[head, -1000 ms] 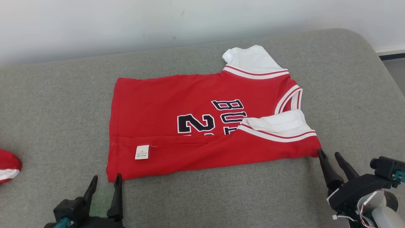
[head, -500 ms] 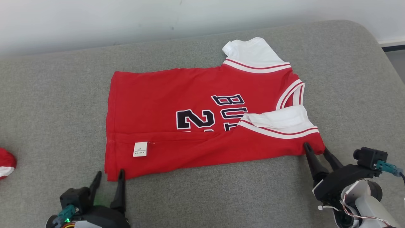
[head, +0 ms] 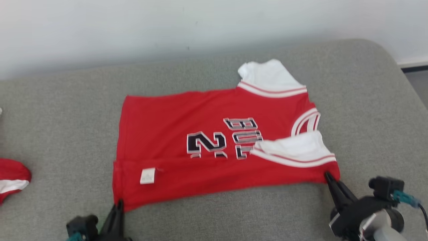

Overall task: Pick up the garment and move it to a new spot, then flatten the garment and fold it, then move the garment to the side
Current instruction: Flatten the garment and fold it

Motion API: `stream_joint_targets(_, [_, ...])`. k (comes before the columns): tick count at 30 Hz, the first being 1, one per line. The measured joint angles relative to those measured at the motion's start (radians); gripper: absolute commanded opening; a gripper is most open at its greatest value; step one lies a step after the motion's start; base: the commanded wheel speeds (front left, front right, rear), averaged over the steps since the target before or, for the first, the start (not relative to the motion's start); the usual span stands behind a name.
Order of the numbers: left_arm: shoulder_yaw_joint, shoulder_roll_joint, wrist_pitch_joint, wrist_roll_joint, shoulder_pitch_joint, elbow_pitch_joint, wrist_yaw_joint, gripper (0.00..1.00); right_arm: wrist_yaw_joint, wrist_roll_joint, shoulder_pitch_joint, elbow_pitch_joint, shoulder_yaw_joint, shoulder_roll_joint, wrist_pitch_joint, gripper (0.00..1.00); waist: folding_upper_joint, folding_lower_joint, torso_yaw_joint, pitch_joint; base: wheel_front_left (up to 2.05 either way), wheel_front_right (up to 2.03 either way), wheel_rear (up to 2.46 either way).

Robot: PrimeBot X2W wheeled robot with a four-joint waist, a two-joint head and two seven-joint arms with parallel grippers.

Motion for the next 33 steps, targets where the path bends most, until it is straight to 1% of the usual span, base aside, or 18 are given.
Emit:
stream_joint_targets(5, [0.016, -0.012, -0.001, 0.004, 0.097, -0.057, 0.016, 0.00, 0.000, 0.014, 0.101, -0.056, 0.002, -0.041, 0.025, 0.00, 0.0000, 0.0000, 0.007, -0.044, 0.00, 0.00, 0.00])
stream_joint_targets(8, [0.024, -0.016, -0.003, 0.009, 0.169, -0.114, 0.044, 0.00, 0.000, 0.001, 0.160, -0.095, -0.012, -0.057, 0.045, 0.00, -0.0001, -0.0001, 0.013, -0.062, 0.00, 0.00, 0.00])
stream_joint_targets(10, [0.031, -0.016, -0.003, 0.007, 0.210, -0.146, 0.051, 0.00, 0.000, -0.002, 0.202, -0.118, -0.030, -0.058, 0.064, 0.00, -0.0001, -0.0001, 0.019, -0.069, 0.00, 0.00, 0.00])
stream_joint_targets(12, [0.036, -0.022, -0.003, 0.002, 0.244, -0.182, 0.068, 0.00, 0.000, -0.005, 0.241, -0.142, -0.047, -0.054, 0.082, 0.00, 0.0000, -0.0001, 0.026, -0.073, 0.00, 0.00, 0.00])
stream_joint_targets(14, [0.033, -0.024, 0.009, 0.000, 0.281, -0.219, 0.079, 0.00, 0.000, -0.015, 0.282, -0.166, -0.087, -0.041, 0.102, 0.00, -0.0001, -0.0001, 0.033, -0.080, 0.00, 0.00, 0.00])
stream_joint_targets(15, [0.028, -0.021, 0.013, 0.000, 0.284, -0.223, 0.079, 0.00, 0.000, -0.021, 0.290, -0.173, -0.100, -0.034, 0.106, 0.11, -0.0001, -0.0001, 0.035, -0.081, 0.00, 0.00, 0.00])
stream_joint_targets(16, [0.026, -0.017, 0.013, 0.003, 0.285, -0.230, 0.079, 0.26, 0.000, -0.031, 0.297, -0.181, -0.110, -0.029, 0.107, 0.65, -0.0001, -0.0001, 0.037, -0.083, 0.00, 0.00, 0.00])
stream_joint_targets(17, [0.027, -0.017, 0.012, 0.006, 0.285, -0.243, 0.085, 0.95, 0.000, -0.039, 0.301, -0.192, -0.122, -0.021, 0.107, 1.00, 0.0000, 0.0000, 0.038, -0.086, 0.00, 0.00, 0.00])
stream_joint_targets(18, [0.027, -0.019, 0.011, 0.008, 0.285, -0.259, 0.089, 1.00, 0.000, -0.044, 0.302, -0.206, -0.135, -0.012, 0.105, 1.00, 0.0000, 0.0000, 0.038, -0.089, 0.00, 0.00, 0.00])
stream_joint_targets(25, [0.058, -0.024, -0.001, 0.048, 0.289, -0.362, 0.123, 1.00, 0.000, -0.125, 0.303, -0.324, -0.203, 0.018, 0.045, 1.00, -0.0001, 0.0000, 0.040, -0.114, 0.00, 0.00, 0.00])
stream_joint_targets(28, [0.092, -0.024, -0.003, 0.099, 0.292, -0.431, 0.137, 1.00, 0.000, -0.165, 0.301, -0.370, -0.218, 0.034, 0.005, 1.00, -0.0001, 0.0000, 0.041, -0.126, 0.00, 0.00, 0.00])
stream_joint_targets(33, [0.156, -0.029, -0.004, 0.207, 0.303, -0.539, 0.156, 1.00, 0.000, -0.219, 0.298, -0.403, -0.224, 0.078, -0.052, 1.00, -0.0001, 0.0000, 0.048, -0.141, 0.00, 0.00, 0.00])
